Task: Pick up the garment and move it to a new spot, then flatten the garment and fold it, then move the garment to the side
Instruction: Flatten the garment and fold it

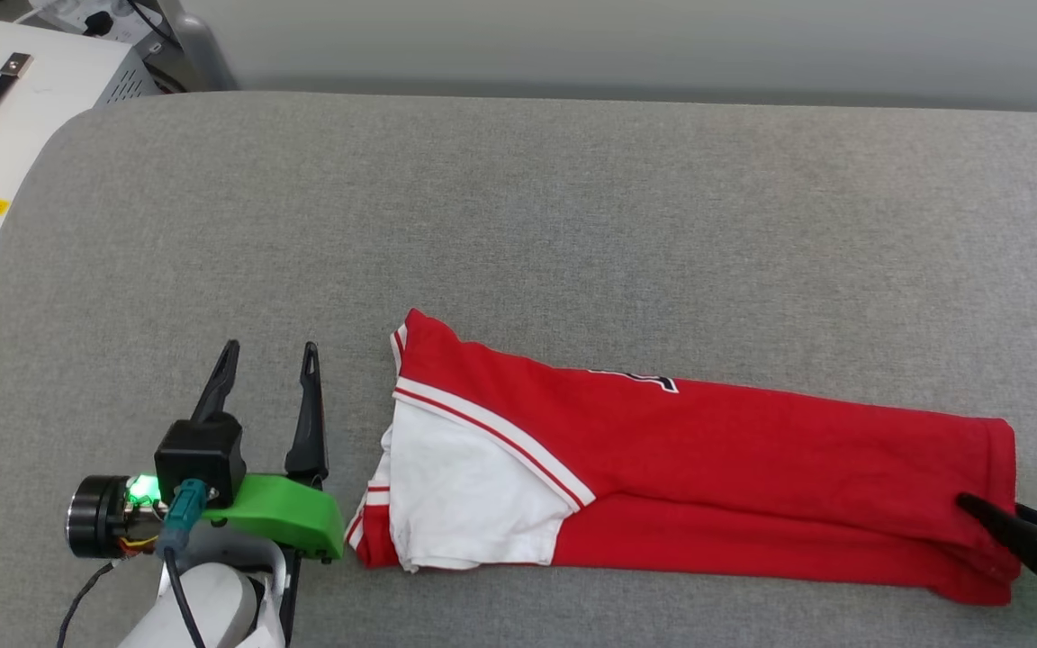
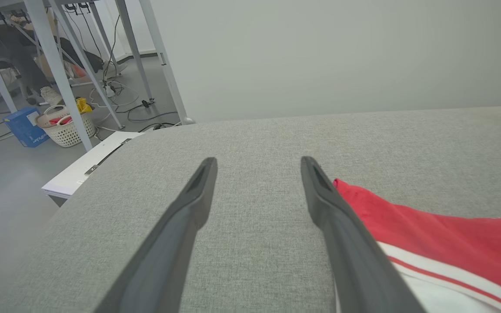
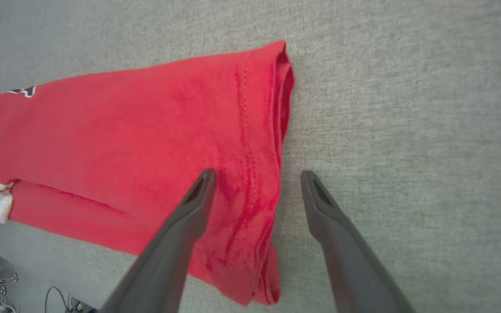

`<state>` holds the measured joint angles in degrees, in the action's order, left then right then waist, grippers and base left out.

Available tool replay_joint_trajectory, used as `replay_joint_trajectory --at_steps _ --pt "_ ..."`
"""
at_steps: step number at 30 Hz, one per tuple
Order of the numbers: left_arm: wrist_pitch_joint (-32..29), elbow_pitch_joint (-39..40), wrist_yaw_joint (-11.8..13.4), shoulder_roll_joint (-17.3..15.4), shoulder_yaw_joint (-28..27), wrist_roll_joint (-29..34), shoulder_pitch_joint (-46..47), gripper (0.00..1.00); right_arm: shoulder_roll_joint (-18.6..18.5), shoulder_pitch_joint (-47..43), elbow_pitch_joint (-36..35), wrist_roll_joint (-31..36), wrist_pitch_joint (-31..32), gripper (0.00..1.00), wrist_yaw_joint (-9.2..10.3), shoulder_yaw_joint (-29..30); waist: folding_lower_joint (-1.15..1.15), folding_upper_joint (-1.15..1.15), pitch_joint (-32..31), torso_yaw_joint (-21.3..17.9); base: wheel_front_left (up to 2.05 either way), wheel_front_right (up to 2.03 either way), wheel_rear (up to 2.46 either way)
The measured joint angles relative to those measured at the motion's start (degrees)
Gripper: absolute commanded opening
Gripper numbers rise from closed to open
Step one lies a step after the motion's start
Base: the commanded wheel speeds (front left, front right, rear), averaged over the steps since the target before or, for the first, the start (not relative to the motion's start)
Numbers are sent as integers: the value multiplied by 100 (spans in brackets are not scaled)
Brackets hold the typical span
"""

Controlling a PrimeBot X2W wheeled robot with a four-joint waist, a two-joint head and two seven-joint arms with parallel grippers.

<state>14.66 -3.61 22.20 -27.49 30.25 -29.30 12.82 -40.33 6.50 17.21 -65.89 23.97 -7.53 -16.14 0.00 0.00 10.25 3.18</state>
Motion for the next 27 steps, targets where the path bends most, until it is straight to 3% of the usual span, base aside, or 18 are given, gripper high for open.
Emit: replay_joint_trajectory --at_steps 6,14,15,16,17,27 --pt "0 77 -291 570 -651 643 -320 100 129 230 160 82 55 100 0 -287 0 0 126 131 0 0 0" --pt "0 111 -884 1285 -1457 1287 -728 100 199 400 302 69 85 100 1 -497 0 0 165 205 0 0 0" --pt "0 103 -957 1358 -1556 1361 -764 100 191 416 311 68 90 80 1 -524 0 0 156 204 0 0 0" --pt "0 99 -1001 1397 -1610 1396 -783 100 183 421 318 69 71 28 1 -532 0 0 150 202 0 0 0" --pt "0 81 -1083 1475 -1715 1472 -822 100 180 422 338 77 9 0 1 -556 0 0 137 198 0 0 0" --pt "0 -71 -1612 1886 -2143 2056 -951 100 47 467 579 121 -222 0 -2 -636 0 0 -83 123 0 0 0"
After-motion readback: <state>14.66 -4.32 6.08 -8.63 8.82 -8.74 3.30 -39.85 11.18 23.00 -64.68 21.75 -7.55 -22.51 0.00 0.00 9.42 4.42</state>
